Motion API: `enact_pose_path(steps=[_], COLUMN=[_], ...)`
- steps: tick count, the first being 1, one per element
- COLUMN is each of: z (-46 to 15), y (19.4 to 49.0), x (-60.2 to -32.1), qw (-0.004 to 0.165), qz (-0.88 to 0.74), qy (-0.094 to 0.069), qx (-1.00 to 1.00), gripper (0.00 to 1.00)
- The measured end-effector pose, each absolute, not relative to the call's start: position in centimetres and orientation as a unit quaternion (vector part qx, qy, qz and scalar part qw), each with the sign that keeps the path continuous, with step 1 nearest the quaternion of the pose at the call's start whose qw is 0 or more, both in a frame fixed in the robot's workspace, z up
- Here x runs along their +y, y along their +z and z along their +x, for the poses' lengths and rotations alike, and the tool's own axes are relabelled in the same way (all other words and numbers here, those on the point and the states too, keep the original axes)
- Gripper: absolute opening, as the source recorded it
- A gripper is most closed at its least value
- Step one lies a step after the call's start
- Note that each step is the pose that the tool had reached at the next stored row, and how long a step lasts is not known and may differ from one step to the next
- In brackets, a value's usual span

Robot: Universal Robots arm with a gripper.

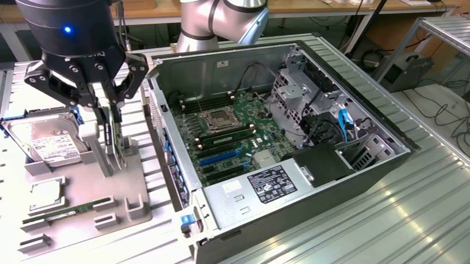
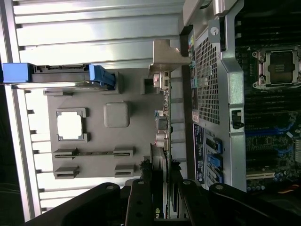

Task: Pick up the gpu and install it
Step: 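Pick up the gpu and move the gpu toward the slot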

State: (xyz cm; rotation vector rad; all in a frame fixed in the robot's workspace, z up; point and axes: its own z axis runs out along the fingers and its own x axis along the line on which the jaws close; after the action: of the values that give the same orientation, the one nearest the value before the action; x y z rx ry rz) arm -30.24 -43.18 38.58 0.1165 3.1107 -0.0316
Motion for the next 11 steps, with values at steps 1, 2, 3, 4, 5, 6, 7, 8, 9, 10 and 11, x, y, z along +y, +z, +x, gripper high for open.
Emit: enact_pose_path(steps=[1,2,3,4,5,6,7,8,9,10,11], z=[-30.25,-30.25,-30.25,-30.25,-30.25,-30.25,-30.24,-30.25,-30.25,-30.25,-30.25], y=[38.60,38.62,38.64,38.65,38.67,38.69,38.70,38.72,38.74,38.76,38.78], x=[-43.18,-43.19,-43.18,-43.18,-43.18,-43.19,-43.18,-43.19,-43.19,-43.19,-43.19], qw=[0.014,0.014,0.014,0.014,0.014,0.014,0.014,0.014,0.014,0.014,0.014], qz=[0.037,0.037,0.037,0.037,0.037,0.037,0.037,0.037,0.037,0.037,0.037], qy=[-0.010,-0.010,-0.010,-0.010,-0.010,-0.010,-0.010,-0.010,-0.010,-0.010,-0.010], qx=[0.999,0.999,0.999,0.999,0.999,0.999,0.999,0.999,0.999,0.999,0.999], gripper=[0.26,0.26,0.26,0.26,0.26,0.26,0.26,0.26,0.26,0.26,0.26])
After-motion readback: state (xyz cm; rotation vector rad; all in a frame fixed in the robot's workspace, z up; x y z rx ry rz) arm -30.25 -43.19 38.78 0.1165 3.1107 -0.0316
